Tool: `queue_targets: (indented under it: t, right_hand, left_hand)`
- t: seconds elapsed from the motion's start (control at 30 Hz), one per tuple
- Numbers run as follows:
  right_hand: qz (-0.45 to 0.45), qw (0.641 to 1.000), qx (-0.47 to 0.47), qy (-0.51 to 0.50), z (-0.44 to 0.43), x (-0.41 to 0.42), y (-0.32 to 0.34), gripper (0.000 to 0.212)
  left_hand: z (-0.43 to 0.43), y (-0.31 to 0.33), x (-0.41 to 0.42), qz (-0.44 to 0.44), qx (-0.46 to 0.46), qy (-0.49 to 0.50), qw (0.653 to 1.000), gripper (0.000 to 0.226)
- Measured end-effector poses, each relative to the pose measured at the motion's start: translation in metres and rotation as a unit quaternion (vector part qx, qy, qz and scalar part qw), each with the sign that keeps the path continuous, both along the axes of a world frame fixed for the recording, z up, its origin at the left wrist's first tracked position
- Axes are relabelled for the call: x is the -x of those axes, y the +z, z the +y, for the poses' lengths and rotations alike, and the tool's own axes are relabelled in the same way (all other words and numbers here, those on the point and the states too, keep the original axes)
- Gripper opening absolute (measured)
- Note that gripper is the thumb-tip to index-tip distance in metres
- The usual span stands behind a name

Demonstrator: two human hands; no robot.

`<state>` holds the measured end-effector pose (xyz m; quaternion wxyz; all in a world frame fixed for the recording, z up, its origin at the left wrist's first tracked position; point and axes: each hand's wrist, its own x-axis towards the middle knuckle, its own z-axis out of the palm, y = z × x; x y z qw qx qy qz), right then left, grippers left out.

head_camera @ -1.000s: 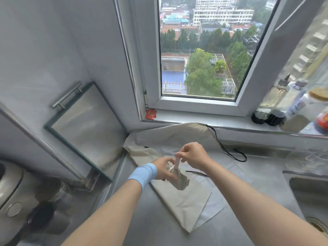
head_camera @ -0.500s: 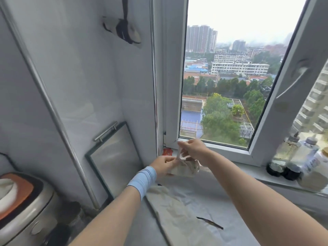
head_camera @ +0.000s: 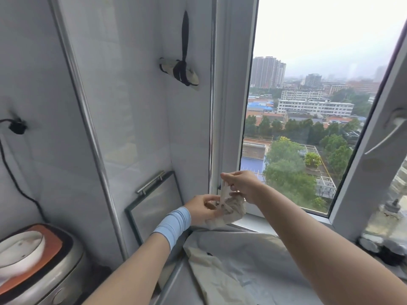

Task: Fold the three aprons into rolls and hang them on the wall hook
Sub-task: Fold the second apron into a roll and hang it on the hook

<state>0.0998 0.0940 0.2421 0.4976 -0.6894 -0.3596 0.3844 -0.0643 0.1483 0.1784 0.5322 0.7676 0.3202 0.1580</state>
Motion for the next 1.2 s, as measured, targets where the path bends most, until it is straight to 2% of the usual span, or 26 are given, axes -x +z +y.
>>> queue_targets:
  t: [0.07,0.13,0.27,0.33,0.47,0.57,0.7,0.8,0.9,1.03,1.13,1.2]
  right_hand:
    - [0.029,1.0,-0.005,0.009,0.008,0.002,-0.002,0.025]
    - [0.031,0.999,-0.013,0.006,0.015,0.005,0.0,0.025]
    - [0.04,0.997,-0.056,-0.017,0.03,0.013,0.026,0.023]
    - [0.042,0.996,-0.077,-0.021,0.036,0.018,0.051,0.025]
    - [0.037,0.995,-0.091,0.009,0.041,0.03,0.103,0.028]
    - [0.073,0.987,-0.13,0.056,0.043,0.034,0.142,0.019]
    - [0.024,0.981,-0.173,0.079,0.049,0.041,0.194,0.022]
    - [-0.046,0.973,-0.225,0.015,0.059,0.045,0.226,0.028]
    - [-0.144,0.954,-0.261,-0.04,0.069,0.052,0.257,0.018]
    - [-0.147,0.94,-0.297,-0.08,0.091,0.062,0.297,0.014]
    - [-0.166,0.924,-0.329,-0.101,0.112,0.067,0.321,0.016]
    - [-0.183,0.914,-0.343,-0.121,0.125,0.066,0.334,0.016]
  left_hand:
    - [0.004,0.003,0.0,0.024,-0.009,-0.006,1.0,0.048]
    - [0.009,0.006,-0.002,0.01,-0.021,0.001,1.0,0.046]
    - [0.012,0.033,-0.005,-0.092,-0.042,0.128,0.987,0.033]
    - [0.018,0.05,-0.007,-0.119,-0.085,0.177,0.973,0.03]
    - [0.031,0.103,-0.009,-0.187,-0.083,0.211,0.956,0.012]
    - [0.04,0.147,-0.002,-0.255,-0.07,0.218,0.939,0.014]
    - [0.056,0.2,0.007,-0.294,-0.164,0.24,0.911,0.026]
    - [0.069,0.242,0.007,-0.317,-0.228,0.244,0.887,0.024]
    - [0.082,0.287,0.007,-0.326,-0.309,0.245,0.859,0.021]
    - [0.102,0.34,0.009,-0.315,-0.379,0.248,0.834,0.018]
    - [0.121,0.366,0.015,-0.313,-0.423,0.263,0.809,0.004]
    - [0.132,0.379,0.016,-0.303,-0.458,0.259,0.795,0.006]
